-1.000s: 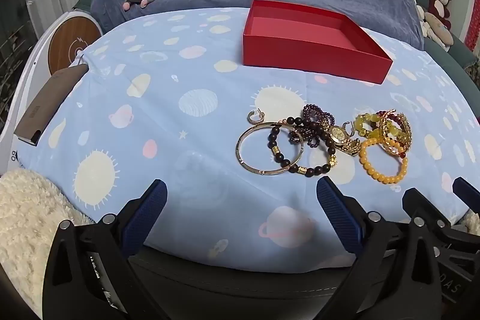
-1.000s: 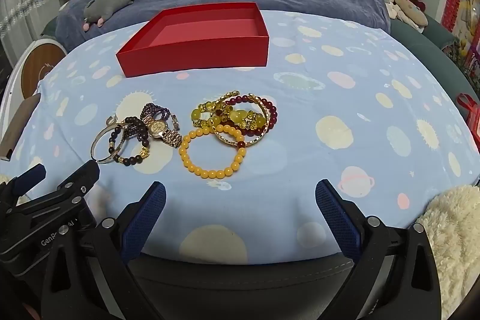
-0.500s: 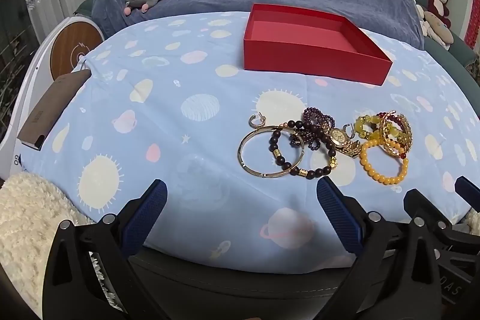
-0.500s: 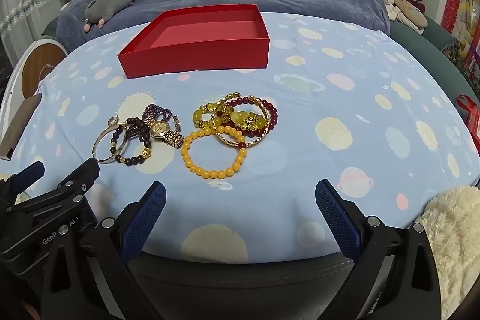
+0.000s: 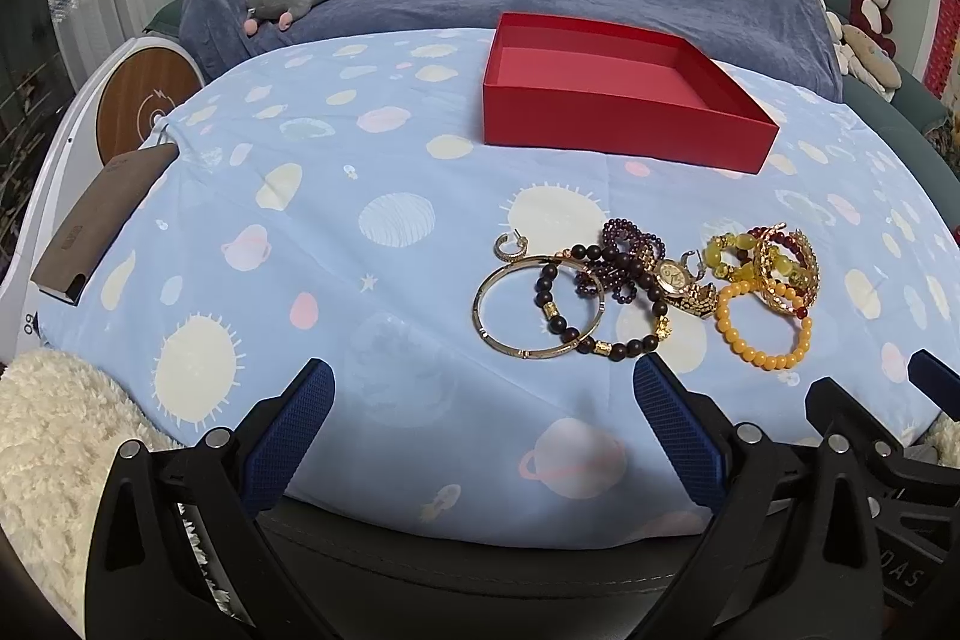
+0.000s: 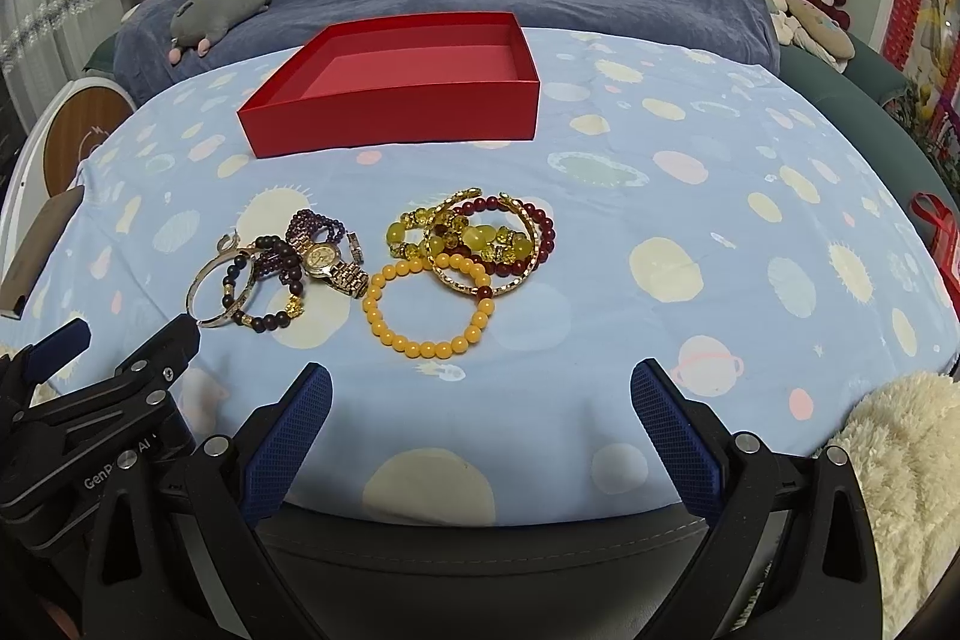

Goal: Organize jewelry

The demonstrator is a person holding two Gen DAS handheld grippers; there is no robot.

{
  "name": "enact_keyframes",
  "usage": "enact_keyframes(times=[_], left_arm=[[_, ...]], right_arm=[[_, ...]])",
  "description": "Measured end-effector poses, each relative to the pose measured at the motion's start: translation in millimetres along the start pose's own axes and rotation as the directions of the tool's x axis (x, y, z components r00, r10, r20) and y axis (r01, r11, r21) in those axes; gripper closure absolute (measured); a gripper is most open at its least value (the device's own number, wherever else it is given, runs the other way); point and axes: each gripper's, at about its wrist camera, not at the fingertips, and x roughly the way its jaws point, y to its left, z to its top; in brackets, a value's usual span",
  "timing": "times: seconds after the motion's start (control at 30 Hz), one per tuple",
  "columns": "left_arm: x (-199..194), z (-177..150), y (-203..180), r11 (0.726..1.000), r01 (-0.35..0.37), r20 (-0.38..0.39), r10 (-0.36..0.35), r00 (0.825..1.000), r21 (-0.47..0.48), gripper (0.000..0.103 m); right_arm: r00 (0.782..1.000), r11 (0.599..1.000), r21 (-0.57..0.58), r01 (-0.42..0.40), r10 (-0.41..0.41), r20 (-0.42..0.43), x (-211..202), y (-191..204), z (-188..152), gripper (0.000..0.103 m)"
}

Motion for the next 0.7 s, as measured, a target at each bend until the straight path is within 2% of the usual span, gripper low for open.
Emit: enact_keyframes(times=[0.7], left_arm=[[-1.3,0.1,-0.1,1.0,-0.004,0.008,0.004,1.0,0.003,0.007]], right_arm=[[1.0,1.0,-0.002,0.002,-0.002,0.0,0.0,0.8,0.0,0.007]])
